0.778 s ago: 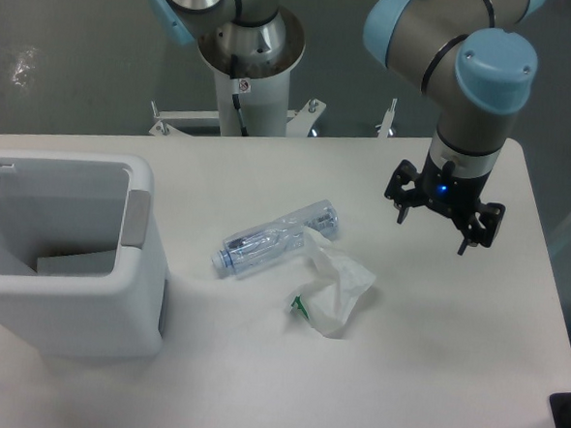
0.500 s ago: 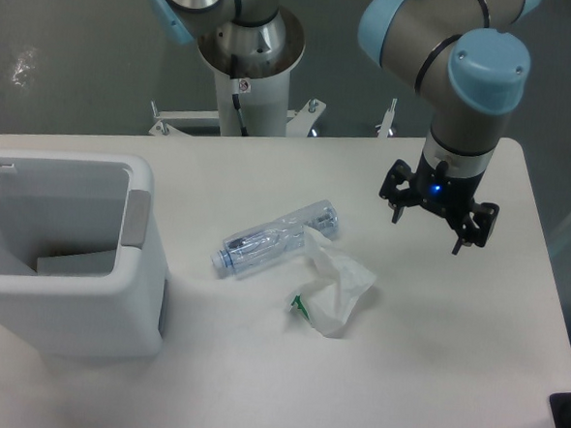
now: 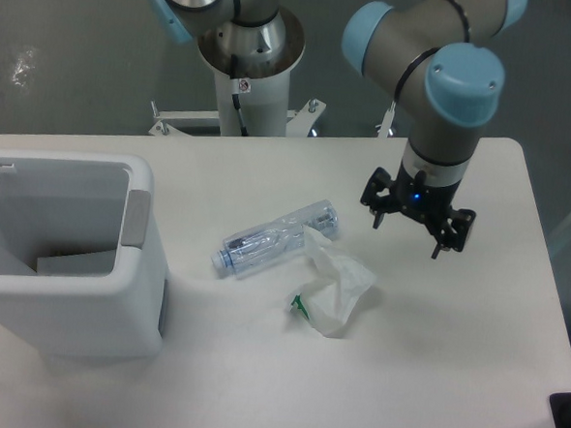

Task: Place the trash in the trash can
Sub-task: 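Move the gripper over the crumpled plastic bag and lower it, then close the gripper on the plastic bag and lift it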

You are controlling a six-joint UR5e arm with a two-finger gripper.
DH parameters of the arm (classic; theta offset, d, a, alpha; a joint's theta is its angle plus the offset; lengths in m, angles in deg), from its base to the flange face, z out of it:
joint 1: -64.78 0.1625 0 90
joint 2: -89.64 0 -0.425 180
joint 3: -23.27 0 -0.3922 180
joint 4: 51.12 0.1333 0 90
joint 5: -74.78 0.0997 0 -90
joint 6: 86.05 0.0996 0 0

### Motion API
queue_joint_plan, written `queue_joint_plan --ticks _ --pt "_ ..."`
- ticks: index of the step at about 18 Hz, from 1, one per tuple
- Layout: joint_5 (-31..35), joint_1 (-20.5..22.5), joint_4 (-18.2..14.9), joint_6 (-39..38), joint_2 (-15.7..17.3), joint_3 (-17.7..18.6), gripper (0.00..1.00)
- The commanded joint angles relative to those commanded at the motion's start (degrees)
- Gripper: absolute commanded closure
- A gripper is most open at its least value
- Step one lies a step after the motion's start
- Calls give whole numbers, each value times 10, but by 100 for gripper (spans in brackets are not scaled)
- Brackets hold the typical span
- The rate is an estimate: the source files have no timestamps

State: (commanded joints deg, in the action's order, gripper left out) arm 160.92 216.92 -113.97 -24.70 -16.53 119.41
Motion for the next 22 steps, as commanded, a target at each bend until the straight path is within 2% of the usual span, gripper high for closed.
queue_joint_plan --ticks 5,11,16,22 --pt "5 -26 -2 -15 -25 26 0" --pt "13 -54 4 -88 -51 19 0" --pt "83 -87 9 -153 -71 12 0" --pt "90 -91 11 -229 -71 7 0"
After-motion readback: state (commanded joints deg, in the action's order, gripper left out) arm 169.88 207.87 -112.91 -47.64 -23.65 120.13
